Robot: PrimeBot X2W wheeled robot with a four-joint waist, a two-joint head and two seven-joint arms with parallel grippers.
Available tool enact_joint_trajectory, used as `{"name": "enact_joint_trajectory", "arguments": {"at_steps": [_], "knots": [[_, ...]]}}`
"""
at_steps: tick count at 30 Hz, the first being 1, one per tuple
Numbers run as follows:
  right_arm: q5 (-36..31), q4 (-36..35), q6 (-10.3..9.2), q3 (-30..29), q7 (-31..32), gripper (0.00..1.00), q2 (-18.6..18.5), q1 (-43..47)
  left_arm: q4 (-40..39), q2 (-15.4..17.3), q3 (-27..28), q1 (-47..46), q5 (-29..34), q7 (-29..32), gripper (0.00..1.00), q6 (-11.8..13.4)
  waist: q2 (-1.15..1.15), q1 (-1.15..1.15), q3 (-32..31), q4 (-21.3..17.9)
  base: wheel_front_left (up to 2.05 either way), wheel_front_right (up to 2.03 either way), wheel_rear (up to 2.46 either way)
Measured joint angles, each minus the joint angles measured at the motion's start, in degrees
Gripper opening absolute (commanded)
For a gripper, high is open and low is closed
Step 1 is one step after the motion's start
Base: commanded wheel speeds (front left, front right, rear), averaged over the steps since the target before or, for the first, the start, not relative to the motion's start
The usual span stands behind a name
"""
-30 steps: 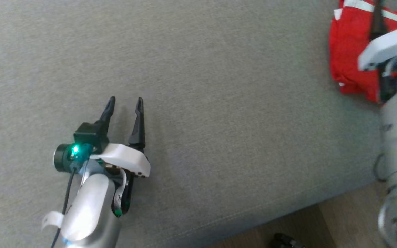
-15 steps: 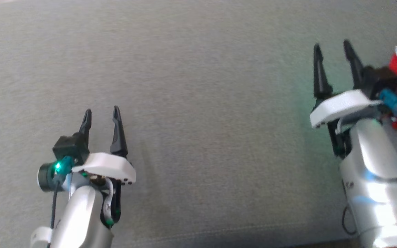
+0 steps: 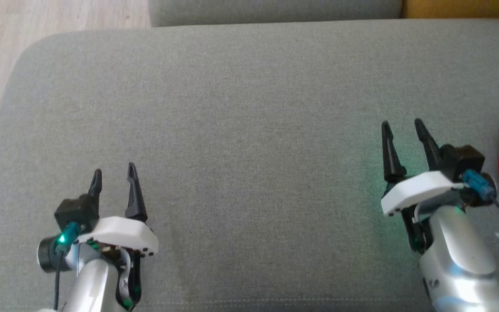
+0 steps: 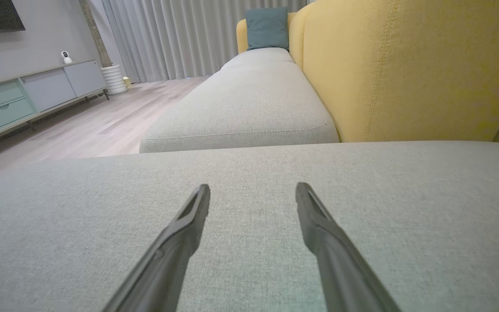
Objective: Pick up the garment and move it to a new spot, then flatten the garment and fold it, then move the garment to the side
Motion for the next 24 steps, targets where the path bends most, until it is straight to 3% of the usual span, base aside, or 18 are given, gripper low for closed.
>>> {"name": "enact_joint_trajectory", "arguments": {"at_steps": [11, 12, 18, 24], "knots": [[1.77, -0.09, 0.00, 1.45, 0.00, 1.00, 0.08, 3.84, -1.23, -0.04, 1.15, 2.10, -1.54, 0.00, 1.00, -4.15, 0.00, 0.00, -1.54, -0.79, 0.00, 0.00, 0.00], [1.75, 0.31, 0.00, 1.44, 0.03, 0.00, 0.08, 3.89, -0.89, -0.08, 1.07, 2.17, -1.54, 0.02, 0.00, -4.22, 0.00, 0.00, -1.53, -0.83, 0.00, 0.00, 0.00], [1.97, 4.79, -0.01, 1.40, 0.30, 0.00, 0.14, 9.14, 4.27, -0.79, 0.99, 6.10, -1.85, 0.36, 0.00, -4.22, 0.00, 0.00, -1.64, -0.87, 0.00, 0.00, 0.00], [5.83, 3.90, -0.01, 0.98, 1.37, 0.00, 0.31, 10.13, 4.10, -0.78, 1.19, 6.73, -5.49, 1.25, 0.00, -4.60, 0.00, 0.00, -1.91, -0.86, 0.00, 0.00, 0.00]]}}
